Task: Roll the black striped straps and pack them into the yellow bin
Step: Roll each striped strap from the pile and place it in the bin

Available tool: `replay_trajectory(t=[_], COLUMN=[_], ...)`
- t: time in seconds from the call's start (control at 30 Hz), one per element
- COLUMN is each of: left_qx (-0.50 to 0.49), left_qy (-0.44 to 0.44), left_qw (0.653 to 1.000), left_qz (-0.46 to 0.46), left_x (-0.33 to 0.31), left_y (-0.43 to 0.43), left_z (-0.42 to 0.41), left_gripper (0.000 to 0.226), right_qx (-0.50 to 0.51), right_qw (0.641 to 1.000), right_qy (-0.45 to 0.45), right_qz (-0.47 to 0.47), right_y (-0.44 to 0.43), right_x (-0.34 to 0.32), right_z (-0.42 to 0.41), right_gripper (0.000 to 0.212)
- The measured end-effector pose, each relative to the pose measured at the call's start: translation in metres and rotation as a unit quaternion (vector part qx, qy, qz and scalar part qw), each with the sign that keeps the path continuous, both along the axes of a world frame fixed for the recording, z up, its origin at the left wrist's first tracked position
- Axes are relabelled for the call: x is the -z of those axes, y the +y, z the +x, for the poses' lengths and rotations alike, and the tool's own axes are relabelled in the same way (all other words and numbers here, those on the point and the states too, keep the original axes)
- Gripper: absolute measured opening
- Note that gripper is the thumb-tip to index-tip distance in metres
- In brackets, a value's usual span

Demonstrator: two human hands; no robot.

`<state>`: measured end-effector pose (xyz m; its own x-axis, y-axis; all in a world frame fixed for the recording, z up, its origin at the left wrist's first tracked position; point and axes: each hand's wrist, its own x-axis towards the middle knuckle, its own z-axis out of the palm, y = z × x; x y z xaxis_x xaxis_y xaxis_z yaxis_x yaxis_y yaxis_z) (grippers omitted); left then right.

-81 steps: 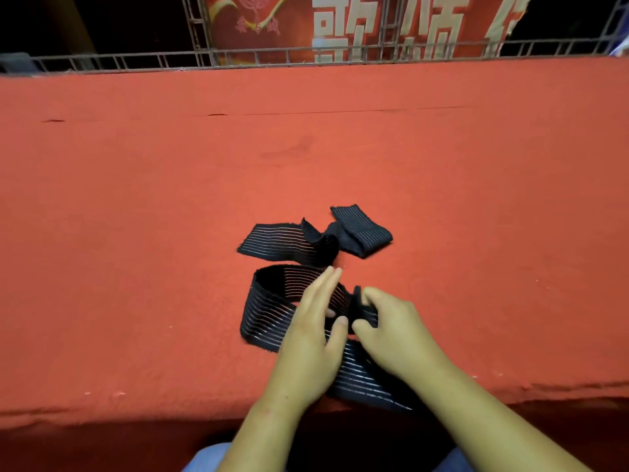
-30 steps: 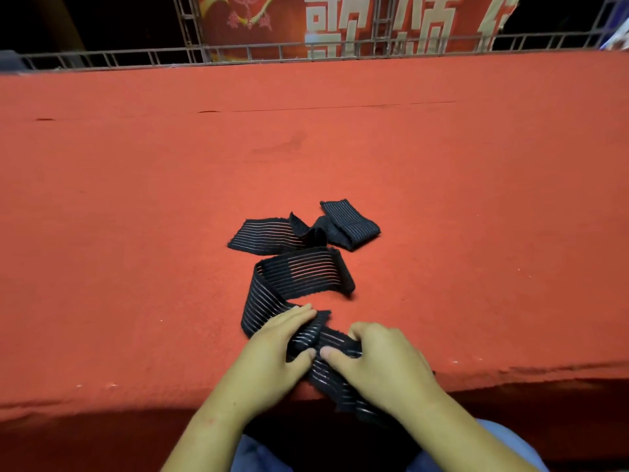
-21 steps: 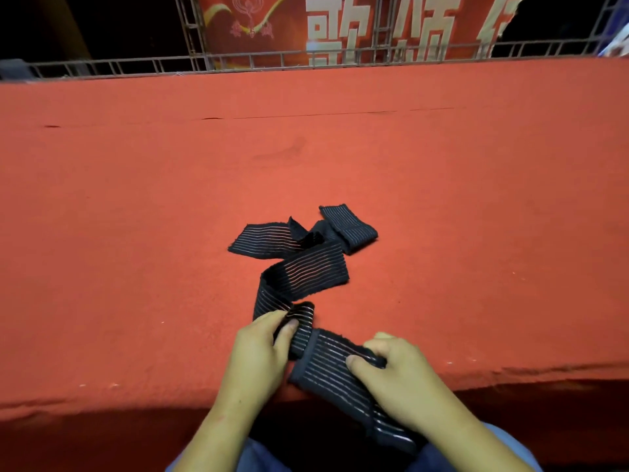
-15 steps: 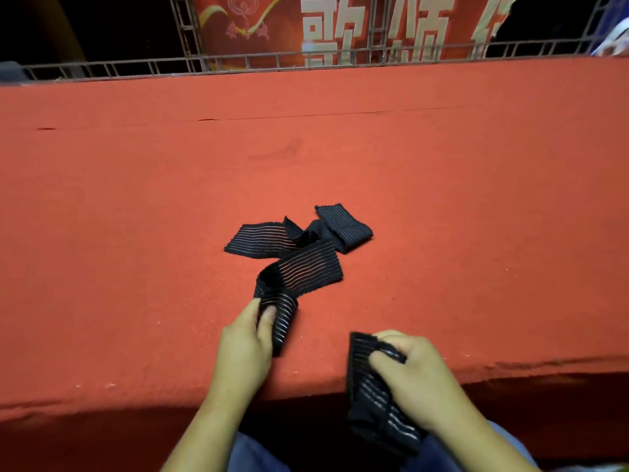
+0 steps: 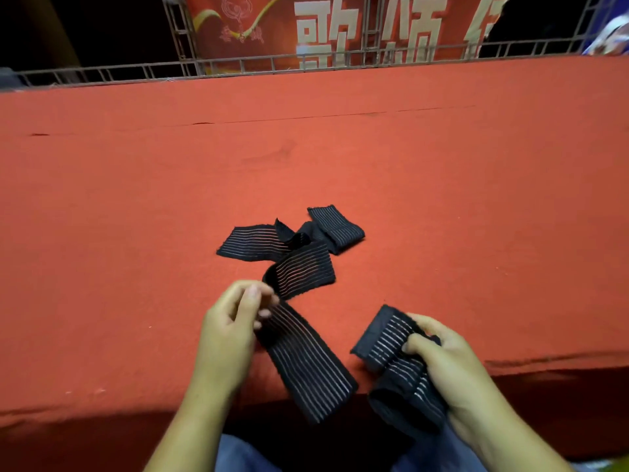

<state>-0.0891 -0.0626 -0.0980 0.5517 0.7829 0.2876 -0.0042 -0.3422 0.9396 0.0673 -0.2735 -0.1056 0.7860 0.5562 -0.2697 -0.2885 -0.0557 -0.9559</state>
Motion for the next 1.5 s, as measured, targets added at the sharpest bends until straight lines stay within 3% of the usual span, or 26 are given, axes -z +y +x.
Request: replay_trajectory(t=[0.07,0.13,0.23,0.37,0.4,0.47,0.5,0.63,0.7,0.8,0.87,0.97,1.13,1.23,1.43,1.5], left_qx=[-0.012,-0.017,-0.107,-0.124,-0.126,-0.125,-0.108,0.082,0.178,0.237,0.275,0.306,0.156,0.211,0.252,0.235], left_qy=[0.059,0.128,0.135,0.152,0.173,0.191,0.184,0.16,0.17,0.212,0.215,0.195,0.148,0.152,0.148,0.163], left_qw=[0.998,0.992,0.983,0.976,0.971,0.972,0.976,0.981,0.958,0.908,0.889,0.899,0.958,0.963,0.943,0.936], left_qz=[0.014,0.007,0.056,-0.098,-0.104,-0.063,-0.042,0.071,0.148,0.271,0.297,0.245,0.188,0.071,0.16,0.204], left_x=[0.002,0.011,0.012,-0.002,-0.001,0.001,-0.001,-0.01,-0.01,-0.002,0.001,-0.007,-0.019,-0.026,-0.042,-0.045], left_y=[0.012,0.018,0.018,0.028,0.031,0.034,0.029,-0.002,-0.021,-0.036,-0.046,-0.057,-0.046,-0.049,-0.055,-0.059], left_z=[0.005,0.01,0.024,0.054,0.06,0.062,0.059,0.042,0.032,0.021,0.015,0.004,-0.005,-0.005,-0.014,-0.015], left_gripper=[0.012,0.036,0.059,0.075,0.072,0.041,0.028,0.027,0.031,0.04,0.039,0.029,0.049,0.058,0.034,0.028], right_qx=[-0.003,-0.001,0.001,-0.014,-0.018,-0.033,-0.048,-0.119,-0.154,-0.153,-0.141,-0.131,-0.189,-0.24,-0.251,-0.258], right_qw=[0.999,0.997,0.995,0.995,0.995,0.996,0.998,0.992,0.988,0.988,0.989,0.99,0.981,0.97,0.96,0.953], right_qy=[0.024,0.053,0.069,0.079,0.082,0.068,0.04,-0.036,-0.023,0.023,0.031,0.026,-0.014,-0.04,-0.125,-0.159], right_qz=[0.034,0.06,0.072,0.059,0.057,0.039,0.017,-0.012,0.004,-0.007,-0.02,-0.05,-0.027,-0.005,0.0,-0.012], right_y=[-0.001,0.0,0.003,0.006,0.005,0.002,0.0,-0.002,0.004,0.017,0.022,0.018,-0.004,-0.014,-0.021,-0.022], right_x=[-0.002,-0.002,0.0,0.001,-0.001,-0.007,-0.007,-0.01,-0.013,-0.017,-0.014,-0.007,-0.013,-0.022,-0.03,-0.03], right_z=[0.0,0.0,0.0,-0.006,-0.008,-0.008,-0.005,0.005,0.005,0.001,0.0,-0.002,-0.014,-0.026,-0.038,-0.042], right_gripper=[0.03,0.026,0.021,0.024,0.025,0.028,0.029,0.045,0.045,0.059,0.053,0.031,0.037,0.035,0.044,0.037])
